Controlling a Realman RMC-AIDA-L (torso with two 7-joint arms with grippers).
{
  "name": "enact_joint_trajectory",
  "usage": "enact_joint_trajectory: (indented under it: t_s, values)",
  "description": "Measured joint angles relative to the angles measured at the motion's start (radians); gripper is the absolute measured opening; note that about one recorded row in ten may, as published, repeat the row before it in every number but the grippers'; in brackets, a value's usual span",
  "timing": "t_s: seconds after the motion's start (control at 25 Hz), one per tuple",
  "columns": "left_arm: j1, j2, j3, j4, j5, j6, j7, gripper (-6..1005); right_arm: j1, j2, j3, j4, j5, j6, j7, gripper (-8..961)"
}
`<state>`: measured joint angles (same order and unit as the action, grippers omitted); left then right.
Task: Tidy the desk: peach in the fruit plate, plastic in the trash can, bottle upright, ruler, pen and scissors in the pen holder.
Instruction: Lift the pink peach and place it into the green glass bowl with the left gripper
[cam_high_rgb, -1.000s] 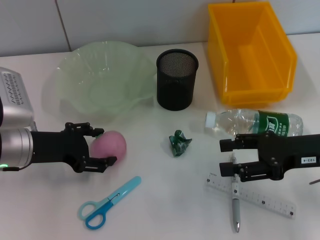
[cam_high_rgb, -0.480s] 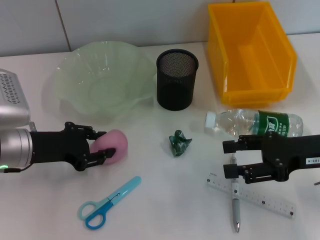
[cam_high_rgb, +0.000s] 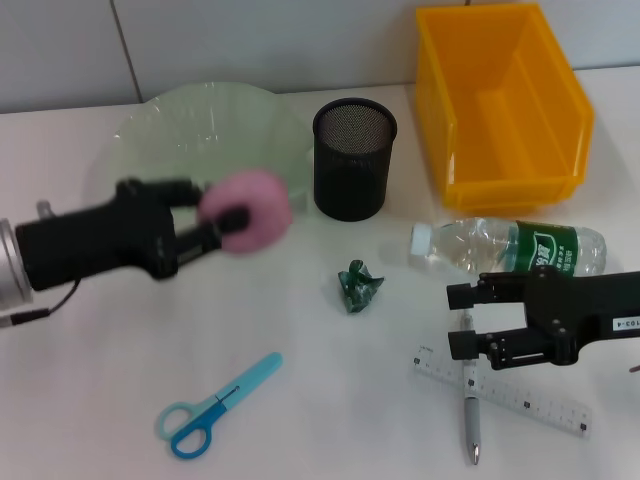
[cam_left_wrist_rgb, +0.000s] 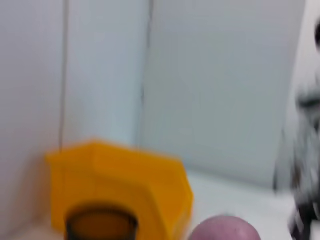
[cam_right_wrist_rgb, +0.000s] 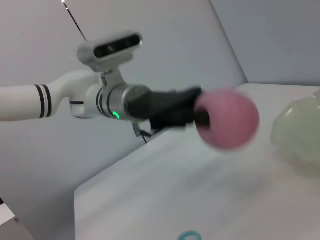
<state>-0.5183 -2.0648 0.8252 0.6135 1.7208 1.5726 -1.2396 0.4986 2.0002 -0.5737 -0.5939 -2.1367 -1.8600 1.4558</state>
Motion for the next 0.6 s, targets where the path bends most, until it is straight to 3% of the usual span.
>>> enact_joint_trajectory:
  t_s: [0.16,0.36,0.44,0.56,0.6]
  values:
    - [-0.012,-0.003,-0.014,-0.125,-0.189,-0.072,0.087,346,0.001,0.000,0.000,0.002,-0.003,-0.003,0.002,762]
    - [-0.070,-0.009,-0.015,-0.283,-0.403,-0.350,0.202,321,0.000,0.000,0.000,0.002,-0.004,-0.004,0.003,762]
    - [-0.094,-0.010,-0.012,-0.322,-0.450,-0.420,0.254,312,-0.001,0.000,0.000,0.002,-0.004,-0.004,0.003,762]
    - [-0.094,-0.010,-0.012,-0.322,-0.450,-0.420,0.254,300,-0.002,0.000,0.000,0.002,-0.004,-0.004,0.003,762]
    - [-0.117,-0.011,-0.010,-0.348,-0.477,-0.483,0.300,296,-0.001,0.000,0.000,0.002,-0.004,-0.005,0.003,762]
